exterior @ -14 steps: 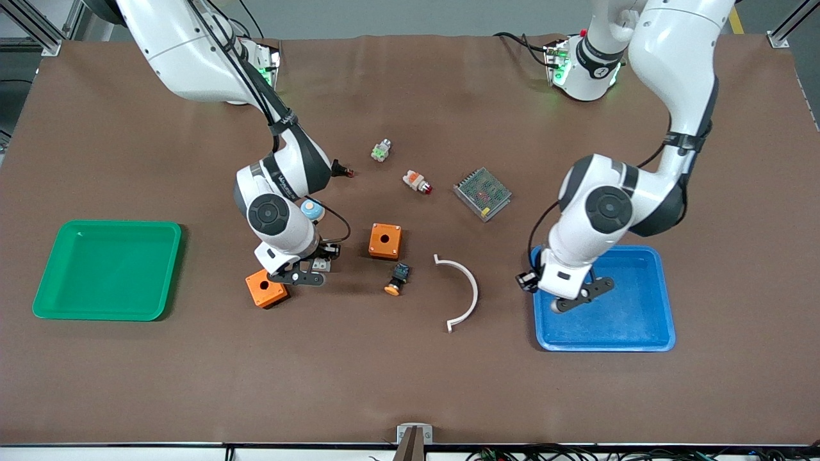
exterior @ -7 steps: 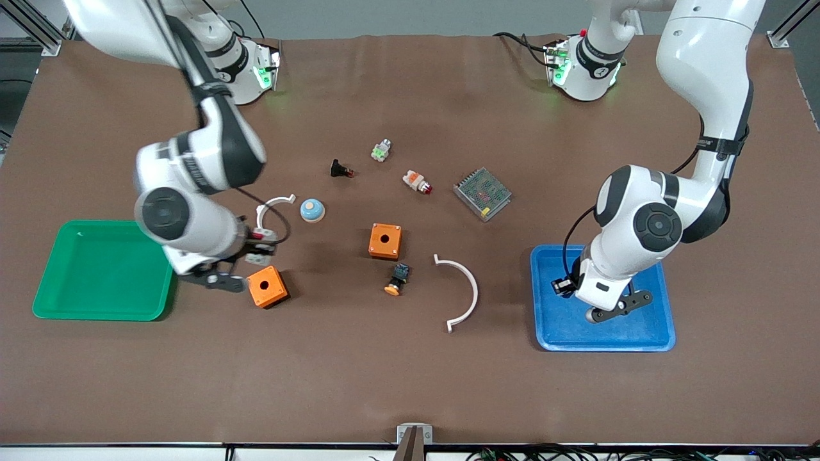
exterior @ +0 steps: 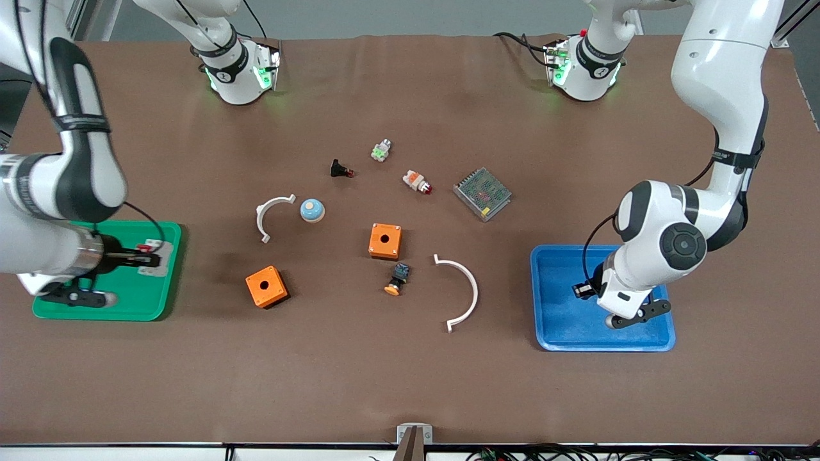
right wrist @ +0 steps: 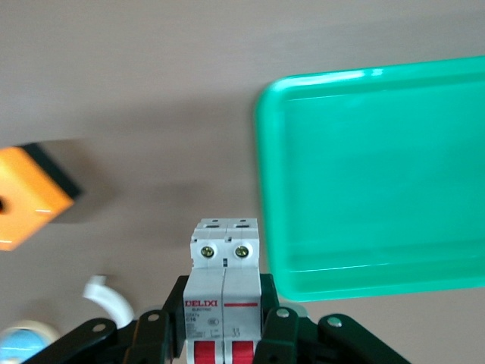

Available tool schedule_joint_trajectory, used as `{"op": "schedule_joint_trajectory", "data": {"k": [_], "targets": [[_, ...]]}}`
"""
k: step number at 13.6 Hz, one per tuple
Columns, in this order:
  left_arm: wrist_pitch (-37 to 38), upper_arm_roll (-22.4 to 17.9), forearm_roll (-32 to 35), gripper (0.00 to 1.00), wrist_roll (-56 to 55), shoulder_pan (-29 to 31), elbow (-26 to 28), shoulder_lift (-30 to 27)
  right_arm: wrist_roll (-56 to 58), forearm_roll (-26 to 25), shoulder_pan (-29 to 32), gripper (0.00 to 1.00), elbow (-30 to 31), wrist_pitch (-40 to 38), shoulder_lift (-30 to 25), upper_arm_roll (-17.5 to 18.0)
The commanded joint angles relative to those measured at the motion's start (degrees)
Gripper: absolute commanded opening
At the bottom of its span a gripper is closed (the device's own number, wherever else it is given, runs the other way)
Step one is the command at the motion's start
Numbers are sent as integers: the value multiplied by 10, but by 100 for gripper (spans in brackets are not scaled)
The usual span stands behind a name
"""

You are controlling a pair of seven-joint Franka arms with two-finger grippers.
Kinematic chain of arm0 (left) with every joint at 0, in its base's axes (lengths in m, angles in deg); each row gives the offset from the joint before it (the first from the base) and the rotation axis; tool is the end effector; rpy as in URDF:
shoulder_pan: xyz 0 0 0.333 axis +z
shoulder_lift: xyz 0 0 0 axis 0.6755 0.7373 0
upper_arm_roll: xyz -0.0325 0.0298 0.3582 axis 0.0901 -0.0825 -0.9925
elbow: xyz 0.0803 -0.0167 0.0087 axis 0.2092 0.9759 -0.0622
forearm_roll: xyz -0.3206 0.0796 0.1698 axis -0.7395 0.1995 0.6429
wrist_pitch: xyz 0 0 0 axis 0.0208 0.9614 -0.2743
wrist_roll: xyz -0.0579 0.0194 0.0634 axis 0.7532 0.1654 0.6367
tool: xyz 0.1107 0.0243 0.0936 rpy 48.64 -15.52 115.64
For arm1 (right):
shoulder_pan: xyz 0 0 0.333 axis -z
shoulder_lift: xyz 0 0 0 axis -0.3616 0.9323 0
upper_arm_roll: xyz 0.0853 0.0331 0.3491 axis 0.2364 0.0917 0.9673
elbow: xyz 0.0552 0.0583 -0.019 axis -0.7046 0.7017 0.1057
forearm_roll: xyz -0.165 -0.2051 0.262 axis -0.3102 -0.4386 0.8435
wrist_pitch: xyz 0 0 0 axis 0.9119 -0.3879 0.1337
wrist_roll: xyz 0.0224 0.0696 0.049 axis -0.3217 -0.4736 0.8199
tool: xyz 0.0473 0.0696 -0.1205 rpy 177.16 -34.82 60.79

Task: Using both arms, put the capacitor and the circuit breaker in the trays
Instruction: 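Carry the capacitor to the blue tray while the right gripper carries the breaker, then lower the capacitor into the blue tray while the right gripper lowers the breaker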

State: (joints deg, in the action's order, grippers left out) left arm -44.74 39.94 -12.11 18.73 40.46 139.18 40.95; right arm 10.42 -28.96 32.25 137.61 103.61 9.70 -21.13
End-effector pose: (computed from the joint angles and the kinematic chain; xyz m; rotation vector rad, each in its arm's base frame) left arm 0.6780 -0.1179 0.2767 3.0771 0.4776 -0.0339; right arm 0.6376 -0.0957 0.3790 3.1121 -0.1512 -0.2871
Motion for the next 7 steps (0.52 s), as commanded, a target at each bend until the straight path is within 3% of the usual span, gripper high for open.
{"op": "schedule_joint_trajectory", "data": {"k": [1,7], "targets": [[3,5,8,0,3,1,-6,13,60,-38,55,8,-23,4,21,13],[-4,4,9,0,4,6,-5,43,128,-43,134,8,-11,78,52,12]]}}
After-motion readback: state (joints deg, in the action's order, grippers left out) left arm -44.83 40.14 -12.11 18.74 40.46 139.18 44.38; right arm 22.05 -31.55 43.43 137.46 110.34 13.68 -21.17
